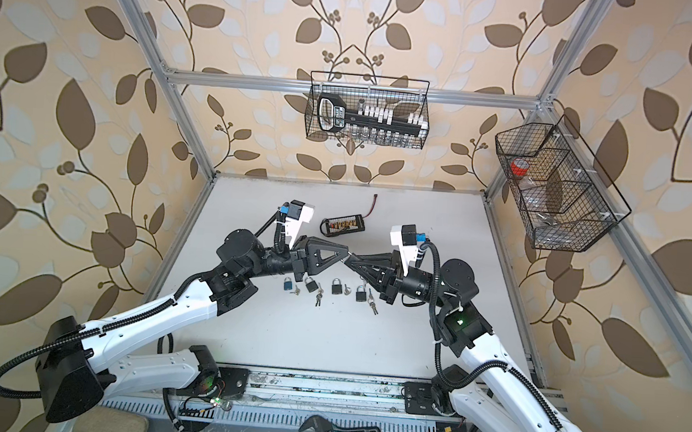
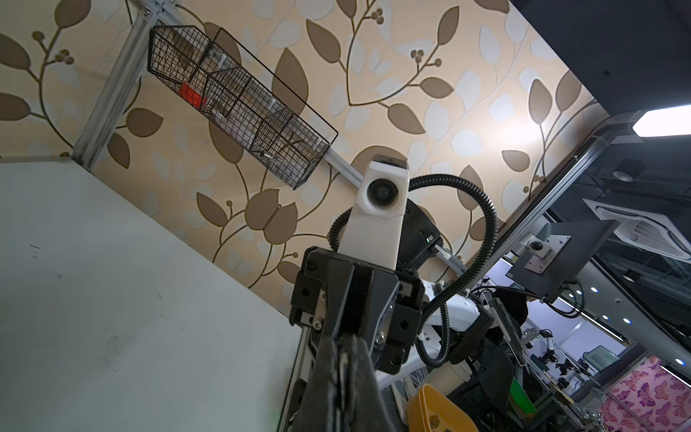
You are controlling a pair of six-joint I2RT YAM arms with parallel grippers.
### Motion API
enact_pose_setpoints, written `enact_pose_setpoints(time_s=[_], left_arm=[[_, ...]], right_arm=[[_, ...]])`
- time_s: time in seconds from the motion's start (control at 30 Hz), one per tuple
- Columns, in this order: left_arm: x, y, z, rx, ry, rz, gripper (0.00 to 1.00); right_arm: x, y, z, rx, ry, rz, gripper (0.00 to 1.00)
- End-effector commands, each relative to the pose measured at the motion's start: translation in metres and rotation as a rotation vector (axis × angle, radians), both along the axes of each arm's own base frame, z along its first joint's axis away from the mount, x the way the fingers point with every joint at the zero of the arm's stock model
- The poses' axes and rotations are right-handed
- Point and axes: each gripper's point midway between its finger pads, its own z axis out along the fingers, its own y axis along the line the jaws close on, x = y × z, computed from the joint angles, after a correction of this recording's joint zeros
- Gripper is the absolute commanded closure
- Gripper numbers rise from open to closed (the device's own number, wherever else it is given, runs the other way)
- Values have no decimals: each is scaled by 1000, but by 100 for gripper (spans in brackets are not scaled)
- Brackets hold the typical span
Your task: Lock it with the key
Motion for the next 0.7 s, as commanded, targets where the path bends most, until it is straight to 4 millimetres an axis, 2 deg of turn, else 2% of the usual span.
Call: enact_pose_setpoints(time_s=[0.0,0.1,0.23,0.47,0.67], left_arm=[[-4,10,29,-30,-88,43,83],[-3,11,26,4,-96,59,73],[-2,14,23,62,-110,88,64],[-6,25,12,181,-139,138,56],[-19,32,6,259,-183,107,50]], right_arm=[[-10,-2,28,23,-16,29,100],[-10,-1,31,3,-3,32,100],[-9,-1,31,-30,-1,24,100],[-6,-6,27,-108,32,39,100],[-12,-9,26,-173,78,129,100]])
